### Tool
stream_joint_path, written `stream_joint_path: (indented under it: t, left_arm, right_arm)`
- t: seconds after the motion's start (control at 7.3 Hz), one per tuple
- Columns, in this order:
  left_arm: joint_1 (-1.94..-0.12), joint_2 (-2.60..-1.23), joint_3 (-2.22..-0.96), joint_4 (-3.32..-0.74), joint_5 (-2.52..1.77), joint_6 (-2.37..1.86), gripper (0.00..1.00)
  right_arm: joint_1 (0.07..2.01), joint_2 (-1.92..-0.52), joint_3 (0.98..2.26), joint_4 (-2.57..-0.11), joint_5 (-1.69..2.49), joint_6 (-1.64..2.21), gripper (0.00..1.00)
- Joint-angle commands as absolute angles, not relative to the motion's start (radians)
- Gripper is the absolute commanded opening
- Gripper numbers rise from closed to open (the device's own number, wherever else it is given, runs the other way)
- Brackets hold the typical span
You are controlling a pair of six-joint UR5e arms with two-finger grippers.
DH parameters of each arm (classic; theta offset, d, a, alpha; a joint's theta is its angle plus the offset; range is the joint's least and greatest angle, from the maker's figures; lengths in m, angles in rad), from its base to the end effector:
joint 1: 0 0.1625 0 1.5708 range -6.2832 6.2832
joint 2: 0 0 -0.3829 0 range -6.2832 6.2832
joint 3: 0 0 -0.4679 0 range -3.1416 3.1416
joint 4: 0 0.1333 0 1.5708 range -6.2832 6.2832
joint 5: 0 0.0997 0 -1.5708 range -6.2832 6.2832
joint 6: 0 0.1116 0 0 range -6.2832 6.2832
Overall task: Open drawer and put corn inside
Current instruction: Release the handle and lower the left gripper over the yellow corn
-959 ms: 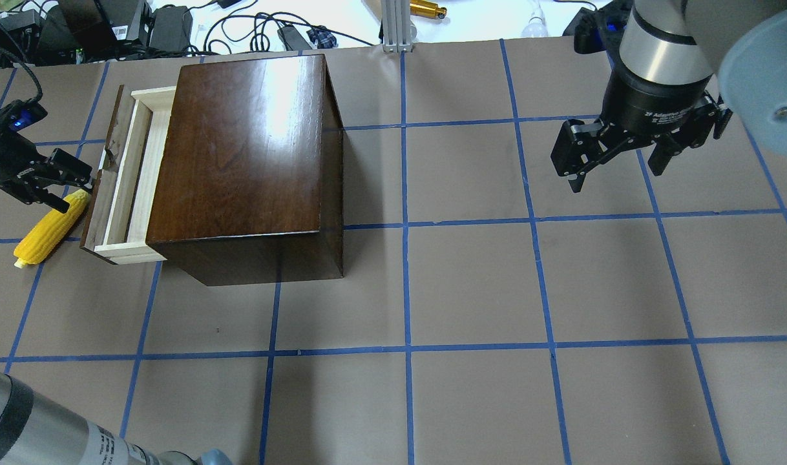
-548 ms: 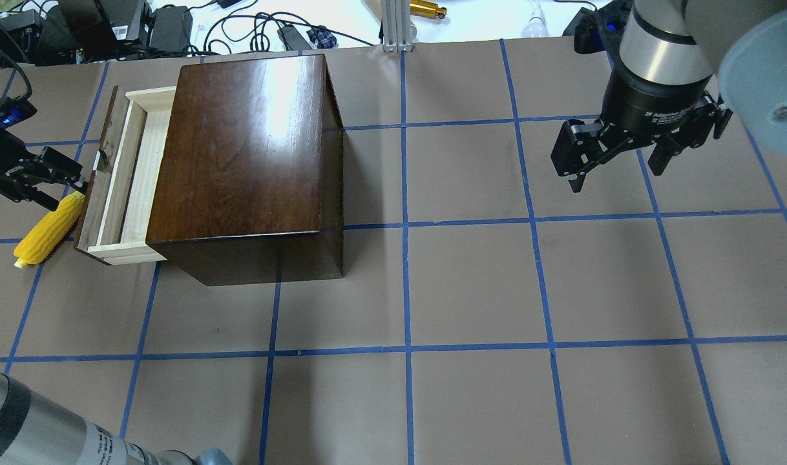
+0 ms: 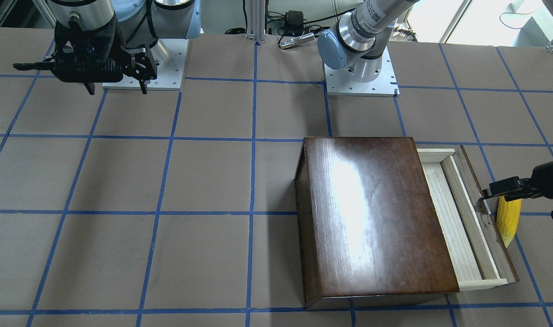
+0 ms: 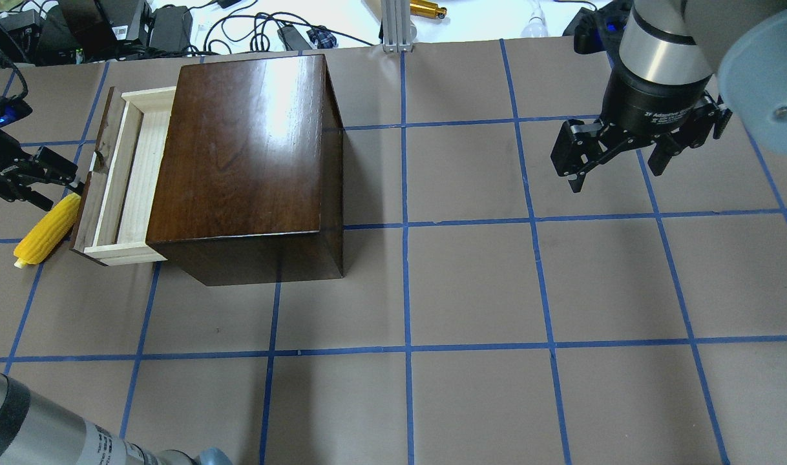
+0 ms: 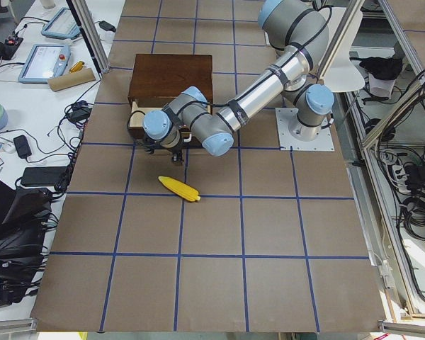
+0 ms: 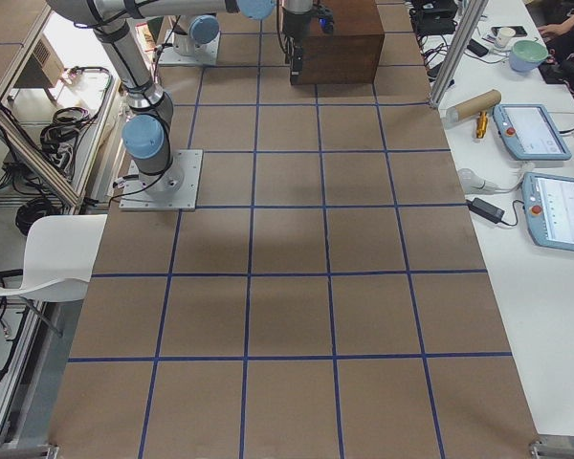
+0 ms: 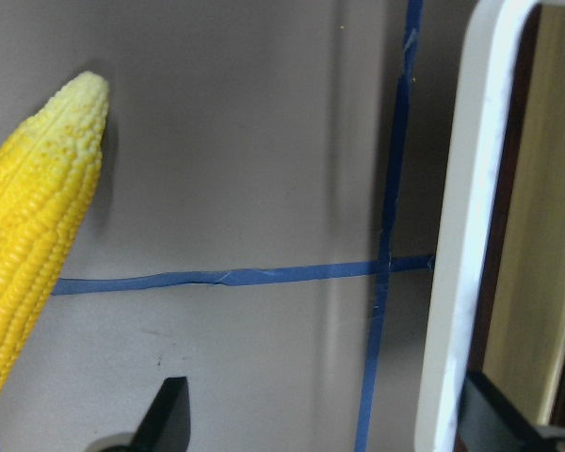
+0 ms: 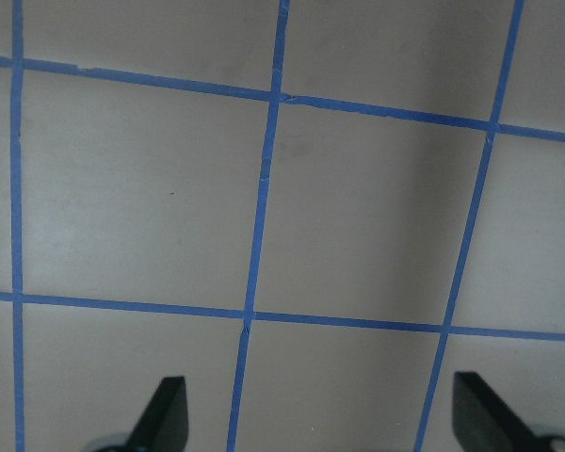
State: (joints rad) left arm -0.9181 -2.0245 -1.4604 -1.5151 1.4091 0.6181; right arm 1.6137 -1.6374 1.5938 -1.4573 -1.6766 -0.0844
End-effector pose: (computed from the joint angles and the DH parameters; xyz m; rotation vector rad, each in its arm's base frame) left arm 0.2884 -0.6264 0.2153 0.0823 -2.8344 -0.1941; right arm 0.1443 -0.5280 0.4473 0.1987 -3.0288 -0.1094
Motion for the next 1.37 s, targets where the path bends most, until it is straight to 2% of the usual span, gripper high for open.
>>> stream_joint_path:
  t: [0.0,0.27,0.82,1.23]
  left_arm:
    - [-0.923,-2.014,-1.409,-1.529,1.413,0.615,1.00]
    - [-0.923,-2.032,-1.384,-1.511,1.551,0.632,1.00]
    - [-0.907,-2.081,-1.411,-1.313,1.669,0.828,1.00]
    - [-0.861,-2.114,-1.489,-1.178,1.660,0.856,1.00]
  right_arm:
    - [1.614,-1.637,1.594,-1.457,-1.677,-0.084,1.00]
    - [1.614,-1.637,1.594,-1.457,-1.677,-0.084,1.00]
    - [1.614,-1.637,1.594,-1.457,-1.677,-0.084,1.00]
    - [1.614,-1.638,1.594,-1.457,-1.677,-0.084,1.00]
